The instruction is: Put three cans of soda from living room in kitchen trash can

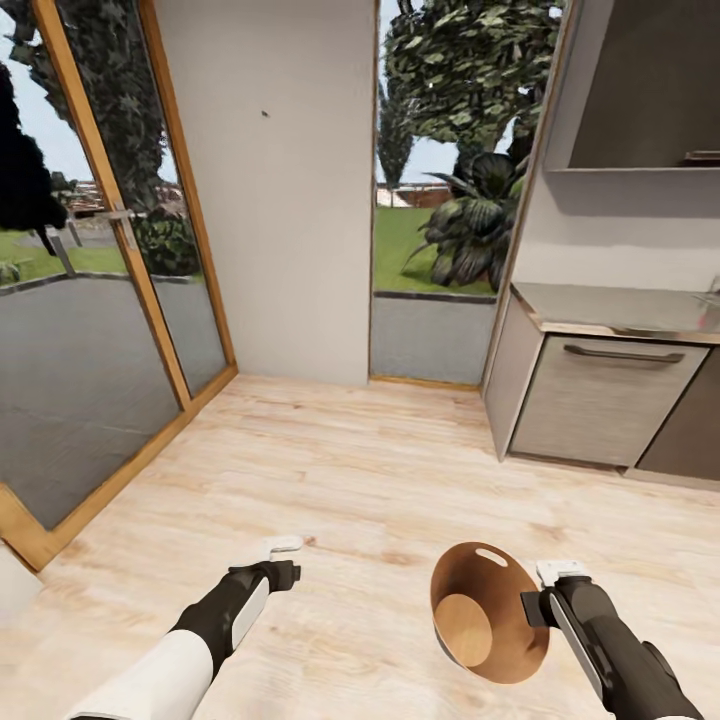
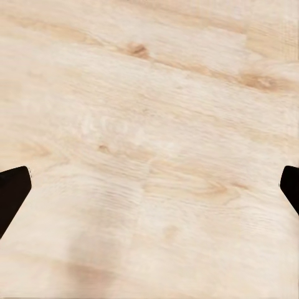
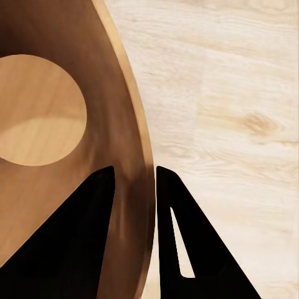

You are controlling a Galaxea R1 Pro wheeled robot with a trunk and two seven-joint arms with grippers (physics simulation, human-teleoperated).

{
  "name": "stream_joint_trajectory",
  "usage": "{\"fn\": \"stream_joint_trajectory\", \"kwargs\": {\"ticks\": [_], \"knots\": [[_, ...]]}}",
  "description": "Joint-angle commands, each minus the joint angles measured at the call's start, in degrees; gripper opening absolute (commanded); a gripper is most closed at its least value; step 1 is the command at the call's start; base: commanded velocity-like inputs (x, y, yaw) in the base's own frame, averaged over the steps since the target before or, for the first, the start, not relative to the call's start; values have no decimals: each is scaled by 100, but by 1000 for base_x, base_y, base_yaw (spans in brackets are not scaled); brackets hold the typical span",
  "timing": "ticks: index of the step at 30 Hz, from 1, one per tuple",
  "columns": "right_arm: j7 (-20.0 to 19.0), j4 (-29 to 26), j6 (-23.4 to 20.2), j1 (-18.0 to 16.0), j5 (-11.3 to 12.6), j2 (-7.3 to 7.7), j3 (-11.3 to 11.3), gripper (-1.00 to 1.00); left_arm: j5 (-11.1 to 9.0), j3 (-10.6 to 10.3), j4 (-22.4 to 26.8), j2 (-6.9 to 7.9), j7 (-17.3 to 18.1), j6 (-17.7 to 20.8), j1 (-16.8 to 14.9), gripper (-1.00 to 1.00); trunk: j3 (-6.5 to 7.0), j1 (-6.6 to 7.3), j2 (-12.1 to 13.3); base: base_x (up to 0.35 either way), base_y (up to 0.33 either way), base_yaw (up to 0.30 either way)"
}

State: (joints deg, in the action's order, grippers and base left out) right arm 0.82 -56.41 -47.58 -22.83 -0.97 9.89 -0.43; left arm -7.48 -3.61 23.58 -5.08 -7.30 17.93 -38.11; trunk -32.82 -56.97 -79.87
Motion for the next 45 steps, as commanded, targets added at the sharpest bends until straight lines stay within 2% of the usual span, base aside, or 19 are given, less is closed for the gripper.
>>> {"fn": "stream_joint_trajectory", "kwargs": {"ticks": [1, 16, 28, 45], "knots": [[-2, -2, 2, -2, 44, 1, 0, -100, 1, 0, -1, 1, 0, 0, -1, 100, 8, 0, 0, 0, 0, 200], [-2, 48, 222, -2, 44, -12, 7, -100, 1, -6, -2, -1, 0, -1, 0, 100, 103, 0, 0, 0, 0, 204], [-2, 51, 231, -2, 45, -13, 7, -100, 1, -7, -2, -1, 0, -1, 1, 100, 115, 0, 0, 0, 0, 79], [-2, 60, 231, -2, 44, -25, 16, -100, 1, -7, -2, 0, 0, -1, 0, 100, 116, 0, 0, 0, 0, 270]]}}
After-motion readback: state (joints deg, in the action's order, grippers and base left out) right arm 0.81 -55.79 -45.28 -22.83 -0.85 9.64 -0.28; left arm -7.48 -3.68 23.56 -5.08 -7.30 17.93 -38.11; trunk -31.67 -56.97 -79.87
